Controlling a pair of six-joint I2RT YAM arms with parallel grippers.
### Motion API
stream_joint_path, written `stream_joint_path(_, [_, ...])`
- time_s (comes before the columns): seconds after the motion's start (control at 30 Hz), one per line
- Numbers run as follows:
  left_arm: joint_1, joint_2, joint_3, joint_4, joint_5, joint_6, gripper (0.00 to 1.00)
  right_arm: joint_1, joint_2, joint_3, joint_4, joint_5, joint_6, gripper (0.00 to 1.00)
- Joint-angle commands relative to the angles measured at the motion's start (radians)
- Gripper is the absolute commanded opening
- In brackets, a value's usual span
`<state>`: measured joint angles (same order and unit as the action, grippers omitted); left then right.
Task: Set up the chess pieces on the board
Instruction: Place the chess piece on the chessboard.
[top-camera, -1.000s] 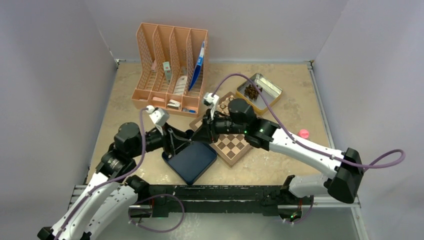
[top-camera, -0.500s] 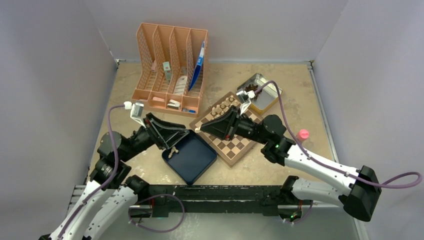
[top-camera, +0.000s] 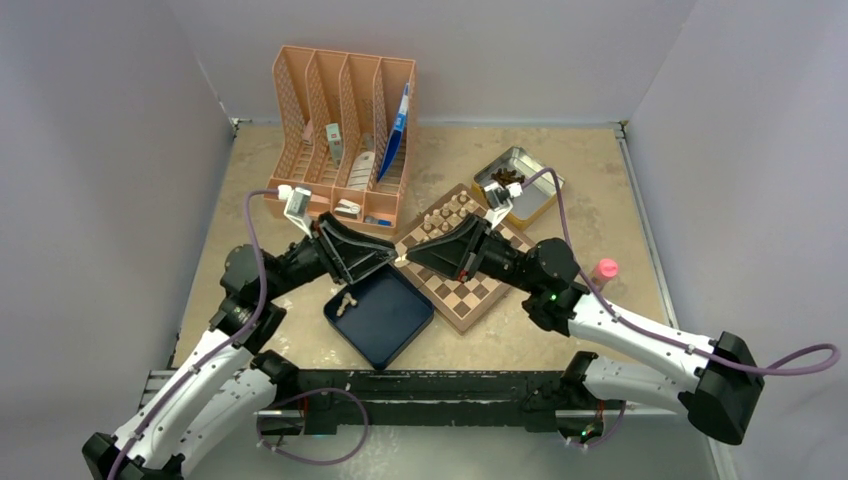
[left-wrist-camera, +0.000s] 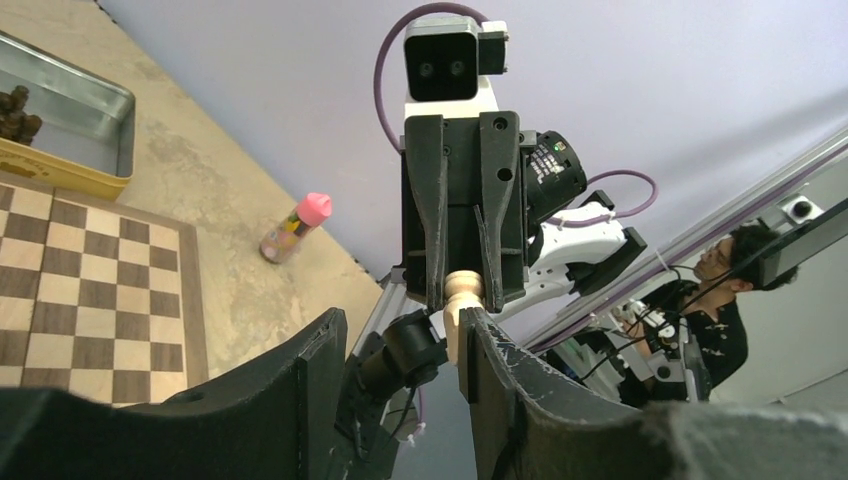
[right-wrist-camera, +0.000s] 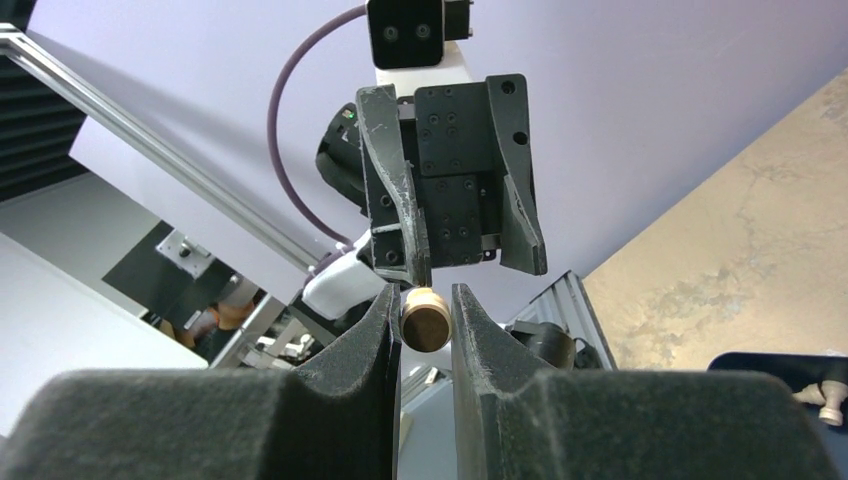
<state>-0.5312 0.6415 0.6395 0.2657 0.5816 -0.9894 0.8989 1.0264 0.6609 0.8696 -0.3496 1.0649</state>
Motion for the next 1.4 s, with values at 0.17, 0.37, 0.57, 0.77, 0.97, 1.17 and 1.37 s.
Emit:
stream_joint_path(0.17, [-0.002, 0.011, -0.042, 0.189, 0.065, -0.056, 0.49, -0.001, -0.024, -0.002, 0.086, 0.097, 0.058, 0.10])
stream_joint_path(0.37, [-0.001, 0.016, -0.043, 0.209, 0.075, -0.053, 0.52, 0.000, 0.000, 0.000, 0.075, 0.127, 0.084, 0.09])
stream_joint_path(0.57, [-0.001, 0.016, -0.055, 0.218, 0.075, -0.051, 0.53, -0.002, 0.024, -0.006, 0.080, 0.159, 0.122, 0.09])
stream_joint_path(0.77, [-0.001, 0.023, -0.063, 0.240, 0.065, -0.037, 0.48, -0.002, 0.073, -0.009, 0.129, 0.131, 0.160, 0.09])
stream_joint_path(0.97, [-0.001, 0.013, -0.049, 0.193, 0.008, 0.010, 0.35, -0.002, 0.089, -0.021, 0.143, 0.129, 0.172, 0.09])
stream_joint_path(1.17, [-0.001, -0.003, -0.049, 0.170, -0.027, 0.033, 0.03, -0.003, 0.084, -0.040, 0.146, 0.143, 0.178, 0.09])
stream_joint_path(1.37, [-0.001, -0.017, 0.009, 0.017, -0.069, 0.128, 0.00, -0.008, 0.075, -0.054, 0.109, 0.150, 0.157, 0.18])
